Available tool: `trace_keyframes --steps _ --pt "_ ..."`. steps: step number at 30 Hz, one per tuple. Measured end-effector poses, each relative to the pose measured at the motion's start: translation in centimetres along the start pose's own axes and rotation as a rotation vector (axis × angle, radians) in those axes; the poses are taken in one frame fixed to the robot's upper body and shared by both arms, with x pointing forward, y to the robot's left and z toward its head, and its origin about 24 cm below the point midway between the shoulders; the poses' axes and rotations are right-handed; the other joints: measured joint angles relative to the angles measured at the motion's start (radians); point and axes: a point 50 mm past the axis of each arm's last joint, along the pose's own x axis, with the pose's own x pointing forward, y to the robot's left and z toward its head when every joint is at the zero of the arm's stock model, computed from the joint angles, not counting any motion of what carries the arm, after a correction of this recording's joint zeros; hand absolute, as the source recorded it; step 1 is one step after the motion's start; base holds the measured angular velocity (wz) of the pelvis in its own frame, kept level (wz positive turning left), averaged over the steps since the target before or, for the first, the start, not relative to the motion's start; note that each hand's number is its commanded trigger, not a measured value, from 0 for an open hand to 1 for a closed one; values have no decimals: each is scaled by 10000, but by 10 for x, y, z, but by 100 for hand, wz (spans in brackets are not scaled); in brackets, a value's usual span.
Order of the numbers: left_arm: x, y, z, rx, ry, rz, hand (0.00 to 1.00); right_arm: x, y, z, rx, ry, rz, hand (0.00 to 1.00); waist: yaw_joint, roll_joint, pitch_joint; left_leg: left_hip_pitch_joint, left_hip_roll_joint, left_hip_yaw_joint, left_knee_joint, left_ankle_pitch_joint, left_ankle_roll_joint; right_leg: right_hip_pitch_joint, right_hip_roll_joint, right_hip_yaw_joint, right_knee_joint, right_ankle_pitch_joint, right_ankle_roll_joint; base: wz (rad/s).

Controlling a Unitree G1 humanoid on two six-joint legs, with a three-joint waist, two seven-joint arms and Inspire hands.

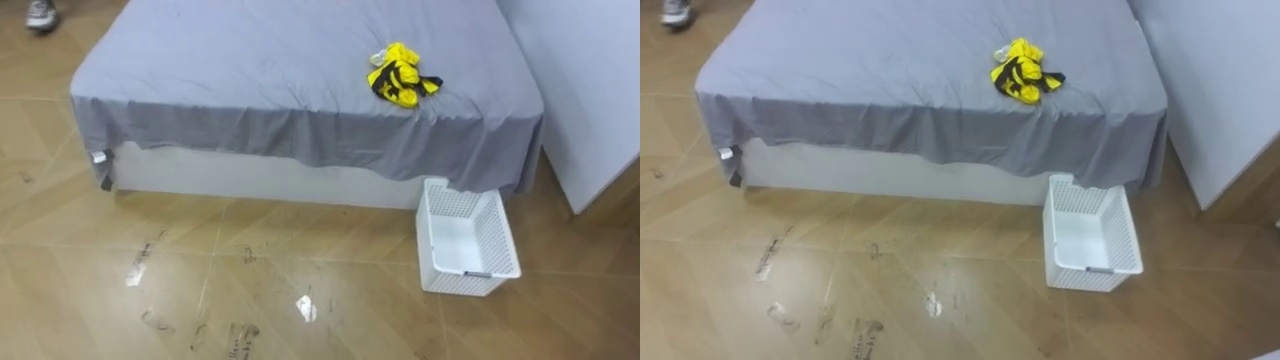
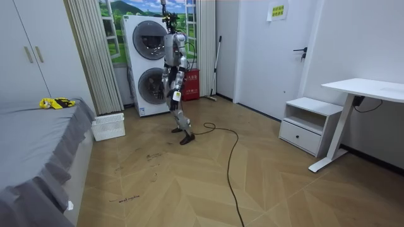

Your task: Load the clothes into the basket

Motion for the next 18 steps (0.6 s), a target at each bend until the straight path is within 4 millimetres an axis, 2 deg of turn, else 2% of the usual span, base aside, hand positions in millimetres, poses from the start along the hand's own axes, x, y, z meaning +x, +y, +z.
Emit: trace_keyframes --steps 1,2,3,4,5,6,7,8,9,10,11,12,13,14,15,16,17,18 --pt "0 0 1 -278 -87 13 0 0 -1 -1 7 -56 -39 0 15 90 9 -490 216 -68 945 124 197 78 76 1 17 -57 -86 6" --pt "0 0 3 -638 -238 -1 0 -1 -3 -2 30 -69 -73 0 61 -12 57 -912 215 -130 1570 242 543 276 34 46 15 -102 -199 11" --pt "-1 -1 3 -780 -316 -32 0 -1 -4 -2 91 -83 -93 0 9 -27 49 -1060 23 -157 1475 216 577 325 -39 51 6 -133 -233 10" --pt "-1 -6 6 -790 -463 -201 0 -2 -7 1 140 -142 -176 0 7 5 50 -1477 -463 -6 832 217 608 311 -230 47 15 -244 -125 5" --pt "-2 -11 9 -1001 -652 -337 0 -2 -11 2 101 -151 -260 0 53 -42 22 -1878 -959 164 -426 376 608 310 -464 76 4 -350 30 -6" --pt "-2 -12 10 -1120 -720 -368 0 -3 -12 2 69 -136 -292 0 99 -41 22 -2059 -1166 227 -1142 576 566 308 -548 106 7 -396 90 -26" --pt "-2 -12 10 -1278 -824 -374 0 -3 -14 0 -46 -53 -344 0 235 -15 27 -2314 -1424 240 -2529 1268 590 326 -695 150 24 -533 156 -50" --pt "-3 -8 8 -1645 -884 -234 0 -3 -14 -2 -173 51 -338 0 319 -41 11 -2381 -1467 235 -3406 1977 586 477 -803 310 -16 -688 253 -54" --pt "-3 -6 7 -1781 -863 -177 0 -3 -13 -2 -275 62 -322 0 313 -39 13 -2390 -1469 286 -3536 2371 652 578 -878 341 -53 -750 289 -40" --pt "-4 -4 3 -1979 -791 -116 0 -3 -13 -3 -296 61 -316 0 227 -75 -26 -2436 -1621 475 -3510 3105 978 783 -1058 417 -183 -882 423 -5" --pt "-4 -5 5 -2000 -847 -162 0 -4 -14 -4 -243 75 -350 0 189 -213 -64 -2599 -1862 670 -3274 3377 1359 909 -1283 503 -369 -981 691 8" --pt "-4 -5 7 -2009 -919 -185 0 -4 -14 -3 -236 61 -341 0 180 -287 -191 -2677 -1991 850 -3025 3214 1617 923 -1418 440 -461 -1002 911 15" --pt "-3 -5 11 -1992 -1087 -232 0 -4 -14 -2 -174 -22 -341 0 136 -427 -90 -2863 -2234 943 -2311 2738 1798 1033 -1625 662 -645 -937 992 13" --pt "-3 -3 13 -1949 -1164 -212 0 -4 -14 -2 2 -176 -342 0 157 -450 -54 -2926 -2316 1080 -1785 2243 1889 1151 -1769 914 -627 -771 965 6" --pt "-3 -2 12 -1939 -1176 -190 0 -4 -15 -2 74 -230 -359 0 188 -438 -59 -2906 -2341 1108 -1549 1960 1917 1216 -1815 1053 -465 -671 988 -7" --pt "-3 -1 12 -1898 -1179 -156 0 -4 -15 -1 209 -384 -382 0 281 -445 -44 -2698 -2383 1177 -1254 1475 1939 1152 -1945 1243 253 -525 1068 -4" --pt "-3 1 9 -1786 -1084 -112 0 -4 -14 1 371 -541 -375 0 266 -484 -21 -2248 -2558 1174 -1314 1175 2002 941 -2118 1268 1452 -257 1091 3" --pt "-3 1 8 -1720 -1018 -113 0 -4 -14 1 390 -603 -391 0 236 -475 -18 -2012 -2640 1127 -1386 1047 2024 783 -2167 1271 2146 14 1071 19"
